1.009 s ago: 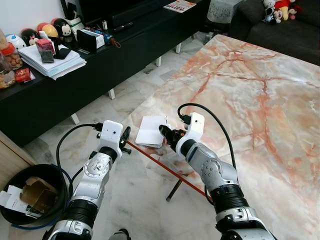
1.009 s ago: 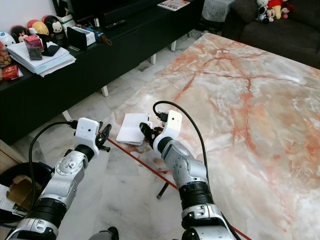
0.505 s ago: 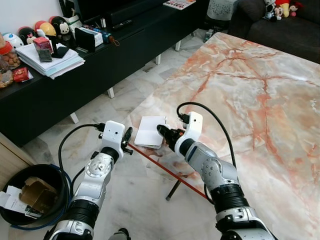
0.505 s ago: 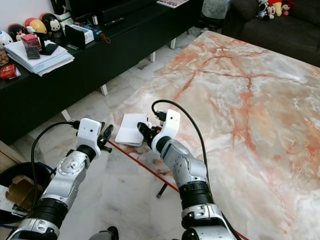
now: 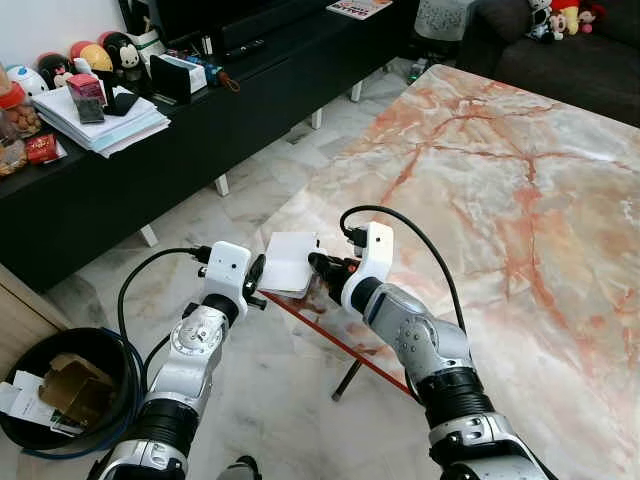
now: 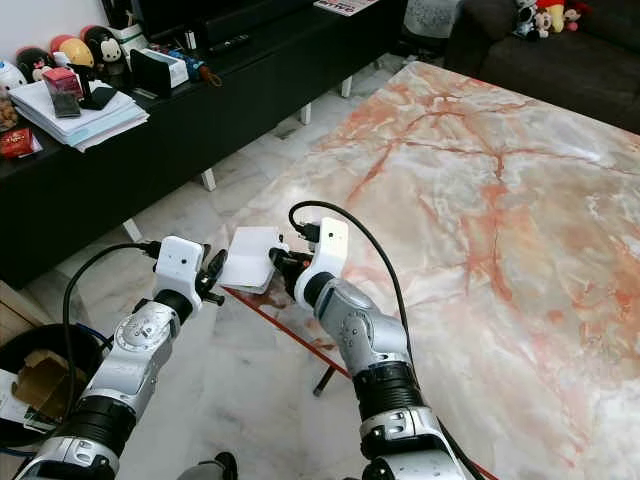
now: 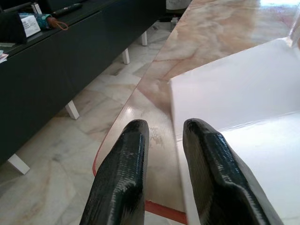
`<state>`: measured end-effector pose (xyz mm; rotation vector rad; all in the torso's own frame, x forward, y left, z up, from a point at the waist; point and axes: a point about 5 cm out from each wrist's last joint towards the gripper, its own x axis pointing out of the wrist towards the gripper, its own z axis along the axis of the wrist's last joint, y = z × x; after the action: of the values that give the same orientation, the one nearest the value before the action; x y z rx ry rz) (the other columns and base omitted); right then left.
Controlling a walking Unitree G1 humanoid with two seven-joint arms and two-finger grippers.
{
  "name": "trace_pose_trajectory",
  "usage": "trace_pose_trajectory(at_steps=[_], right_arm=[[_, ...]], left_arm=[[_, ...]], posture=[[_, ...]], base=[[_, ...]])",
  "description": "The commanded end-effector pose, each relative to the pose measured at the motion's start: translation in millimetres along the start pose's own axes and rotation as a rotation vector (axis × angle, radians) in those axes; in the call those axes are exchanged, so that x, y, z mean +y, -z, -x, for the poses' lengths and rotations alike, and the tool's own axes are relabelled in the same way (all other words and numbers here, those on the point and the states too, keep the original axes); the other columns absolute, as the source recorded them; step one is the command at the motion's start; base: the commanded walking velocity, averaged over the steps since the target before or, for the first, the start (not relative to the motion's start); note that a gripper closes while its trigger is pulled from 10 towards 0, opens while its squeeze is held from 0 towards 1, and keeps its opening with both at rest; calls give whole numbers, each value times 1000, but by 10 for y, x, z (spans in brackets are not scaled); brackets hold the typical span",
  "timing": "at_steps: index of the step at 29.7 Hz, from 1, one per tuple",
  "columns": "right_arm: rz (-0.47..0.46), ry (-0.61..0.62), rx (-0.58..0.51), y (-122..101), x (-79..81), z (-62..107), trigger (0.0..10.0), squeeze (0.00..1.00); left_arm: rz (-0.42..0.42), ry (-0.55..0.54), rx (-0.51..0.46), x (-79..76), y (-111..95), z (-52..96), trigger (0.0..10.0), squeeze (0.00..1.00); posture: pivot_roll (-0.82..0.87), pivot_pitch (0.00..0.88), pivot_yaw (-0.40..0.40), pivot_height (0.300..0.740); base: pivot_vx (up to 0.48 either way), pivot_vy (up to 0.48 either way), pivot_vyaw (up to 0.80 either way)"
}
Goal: Picking trash to rubbish bin
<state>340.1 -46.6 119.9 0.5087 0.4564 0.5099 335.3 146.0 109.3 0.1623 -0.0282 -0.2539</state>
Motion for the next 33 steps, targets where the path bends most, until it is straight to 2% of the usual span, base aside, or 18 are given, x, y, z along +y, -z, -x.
trace_pose_trajectory(at_steps=[1, 12, 21, 23, 28, 30, 32, 33], right_arm=[[9, -22, -4, 13, 80, -13, 0, 0], [-3, -28, -1, 39, 83, -18, 0, 0], [-79, 1, -35, -9, 30, -18, 0, 0], [-117, 48, -79, -70, -34, -14, 0, 0], [-147, 104, -175, -229, -146, 22, 0, 0], [-145, 114, -208, -285, -166, 34, 0, 0], [-89, 125, -303, -418, -169, 69, 0, 0], [-49, 127, -354, -485, -155, 90, 3137, 0]], left_arm=[[-7, 11, 1, -28, -5, 8, 10000, 0], [-9, 0, -3, -9, -9, 7, 10000, 0], [-7, -24, -12, 24, -24, 4, 10000, 0], [-4, -37, -20, 45, -37, 3, 10000, 0], [-3, -60, -40, 84, -72, -4, 10000, 0], [0, -69, -51, 93, -89, -8, 10000, 0], [-8, -94, -71, 114, -119, -10, 10000, 0], [-12, -115, -81, 130, -133, -10, 10000, 0]], posture=[[113, 170, -67, 740], [115, 169, -66, 740], [116, 168, -65, 740], [117, 165, -64, 740], [116, 163, -61, 740], [116, 162, -61, 740], [117, 161, -60, 740], [117, 161, -59, 740]], base=[[0, 0, 0], [0, 0, 0], [0, 0, 0], [0, 0, 0], [0, 0, 0], [0, 0, 0], [0, 0, 0], [0, 0, 0]])
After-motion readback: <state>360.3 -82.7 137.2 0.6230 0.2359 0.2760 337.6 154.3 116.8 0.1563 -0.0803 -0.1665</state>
